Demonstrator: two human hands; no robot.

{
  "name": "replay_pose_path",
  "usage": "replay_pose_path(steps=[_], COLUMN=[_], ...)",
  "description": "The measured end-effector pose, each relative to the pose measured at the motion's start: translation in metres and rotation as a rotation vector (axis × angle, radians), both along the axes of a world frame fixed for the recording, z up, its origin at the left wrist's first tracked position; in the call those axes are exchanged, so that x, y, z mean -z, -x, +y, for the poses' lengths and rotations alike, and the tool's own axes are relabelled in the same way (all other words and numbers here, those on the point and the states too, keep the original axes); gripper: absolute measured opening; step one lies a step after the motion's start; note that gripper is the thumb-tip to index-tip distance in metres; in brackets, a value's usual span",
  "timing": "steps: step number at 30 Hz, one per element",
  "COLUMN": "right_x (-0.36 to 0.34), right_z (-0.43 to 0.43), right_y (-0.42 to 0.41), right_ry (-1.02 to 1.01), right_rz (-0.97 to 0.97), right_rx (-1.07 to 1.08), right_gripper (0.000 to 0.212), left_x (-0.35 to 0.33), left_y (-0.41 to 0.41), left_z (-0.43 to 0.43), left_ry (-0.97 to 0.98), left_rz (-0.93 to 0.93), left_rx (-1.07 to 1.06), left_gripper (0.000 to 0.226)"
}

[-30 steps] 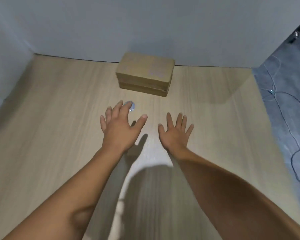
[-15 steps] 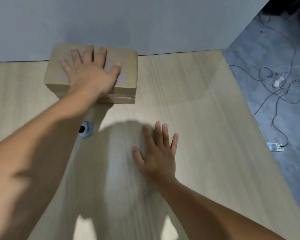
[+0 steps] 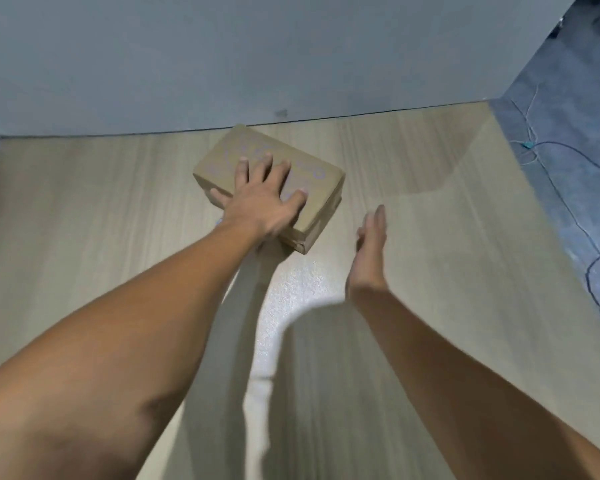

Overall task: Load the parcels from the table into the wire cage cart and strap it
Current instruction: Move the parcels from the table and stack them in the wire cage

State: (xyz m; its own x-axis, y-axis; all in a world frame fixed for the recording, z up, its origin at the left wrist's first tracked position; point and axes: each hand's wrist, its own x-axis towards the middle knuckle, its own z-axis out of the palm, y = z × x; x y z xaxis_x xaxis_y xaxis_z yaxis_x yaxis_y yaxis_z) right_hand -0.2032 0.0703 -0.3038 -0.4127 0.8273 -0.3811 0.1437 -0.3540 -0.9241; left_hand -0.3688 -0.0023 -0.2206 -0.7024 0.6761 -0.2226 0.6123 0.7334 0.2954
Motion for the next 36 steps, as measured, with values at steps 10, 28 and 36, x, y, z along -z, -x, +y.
replay_pose_path(steps=[10, 28, 36], right_x=[-0.053, -0.084, -0.089], right_z=[0.06, -0.215, -0.491], right_y=[-0.04, -0.183, -0.189], right_ry=[-0.174, -0.197, -0.363], right_rz=[-0.307, -0.2, -0.112], right_rx=[-0.915, -1.355, -2.154], right_gripper=[0.072, 0.043, 0.067], left_x=[0.026, 0.035, 0.032], left_y=[-0.134, -0.371, -0.504], left_z=[-0.061, -0.311, -0.515], left_ry=[-0.476, -1.519, -1.86], left_rz=[-0.08, -0.716, -0.103], left_rx=[-0.115, -1.334, -1.902], left_gripper=[0.045, 0.074, 0.072])
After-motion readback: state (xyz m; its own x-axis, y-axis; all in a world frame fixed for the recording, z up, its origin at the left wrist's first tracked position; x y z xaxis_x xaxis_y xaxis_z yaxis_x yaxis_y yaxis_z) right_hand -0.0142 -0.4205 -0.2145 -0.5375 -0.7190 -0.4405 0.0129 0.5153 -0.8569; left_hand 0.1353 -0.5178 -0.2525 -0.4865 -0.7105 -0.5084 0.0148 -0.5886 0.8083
